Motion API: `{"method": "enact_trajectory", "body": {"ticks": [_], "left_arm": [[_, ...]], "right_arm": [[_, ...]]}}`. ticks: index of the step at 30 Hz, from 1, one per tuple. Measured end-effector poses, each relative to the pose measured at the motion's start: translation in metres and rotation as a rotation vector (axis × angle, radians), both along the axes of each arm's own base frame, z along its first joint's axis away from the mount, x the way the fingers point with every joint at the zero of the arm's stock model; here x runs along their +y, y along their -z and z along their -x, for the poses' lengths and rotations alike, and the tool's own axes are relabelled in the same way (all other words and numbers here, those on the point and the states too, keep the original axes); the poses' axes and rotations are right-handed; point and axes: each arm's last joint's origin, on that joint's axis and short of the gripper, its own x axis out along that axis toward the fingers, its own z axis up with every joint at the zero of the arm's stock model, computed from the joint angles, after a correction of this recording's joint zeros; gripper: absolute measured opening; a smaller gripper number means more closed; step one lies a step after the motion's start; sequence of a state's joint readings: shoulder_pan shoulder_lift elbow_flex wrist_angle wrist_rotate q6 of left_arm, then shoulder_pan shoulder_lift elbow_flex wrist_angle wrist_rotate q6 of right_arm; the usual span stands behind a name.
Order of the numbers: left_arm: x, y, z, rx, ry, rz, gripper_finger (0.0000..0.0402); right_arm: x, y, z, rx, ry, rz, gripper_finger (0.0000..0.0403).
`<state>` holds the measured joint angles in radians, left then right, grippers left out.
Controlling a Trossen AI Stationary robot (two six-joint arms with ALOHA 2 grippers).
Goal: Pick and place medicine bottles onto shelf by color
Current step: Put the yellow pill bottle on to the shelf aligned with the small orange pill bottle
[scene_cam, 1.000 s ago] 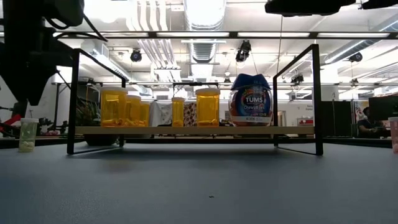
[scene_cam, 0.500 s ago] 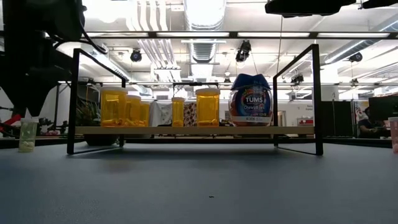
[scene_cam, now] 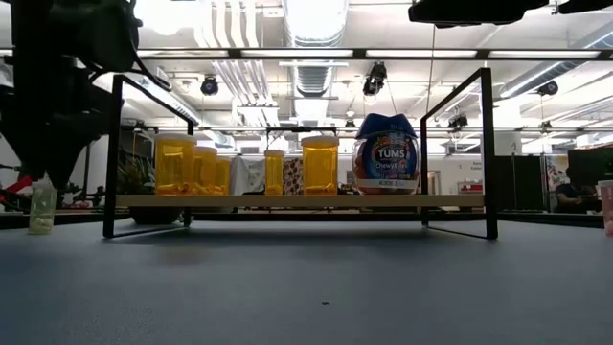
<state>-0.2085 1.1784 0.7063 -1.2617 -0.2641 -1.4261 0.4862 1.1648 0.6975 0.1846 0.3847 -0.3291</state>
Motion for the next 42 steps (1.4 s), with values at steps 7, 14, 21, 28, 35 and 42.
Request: {"method": "enact_trajectory", "body": {"ticks": [7, 14, 21, 28, 35, 42], "left_arm": [[-0.001, 0.009, -0.005, 0.07, 0.002, -0.012, 0.0209], [-0.002, 0.015, -0.008, 0.117, 0.018, -0.017, 0.017], [-0.002, 0.015, -0.008, 0.116, 0.02, -0.016, 0.012], [-0.002, 0.011, -0.007, 0.1, 0.028, -0.009, 0.01], [-0.002, -0.013, -0.007, 0.17, 0.049, -0.011, 0.0098], [-0.004, -0.059, -0.016, 0.143, 0.113, 0.004, 0.0097]], "right_arm": [[0.0, 0.0, 0.0, 0.001, 0.003, -0.007, 0.0013], [0.0, 0.0, 0.0, 0.003, 0.006, -0.015, 0.0013], [0.0, 0.0, 0.0, 0.004, 0.006, -0.014, 0.0013], [0.0, 0.0, 0.0, 0.004, 0.006, -0.014, 0.0013], [0.0, 0.0, 0.0, 0.003, 0.006, -0.014, 0.0013], [0.0, 0.0, 0.0, 0.002, 0.005, -0.014, 0.0013]]}}
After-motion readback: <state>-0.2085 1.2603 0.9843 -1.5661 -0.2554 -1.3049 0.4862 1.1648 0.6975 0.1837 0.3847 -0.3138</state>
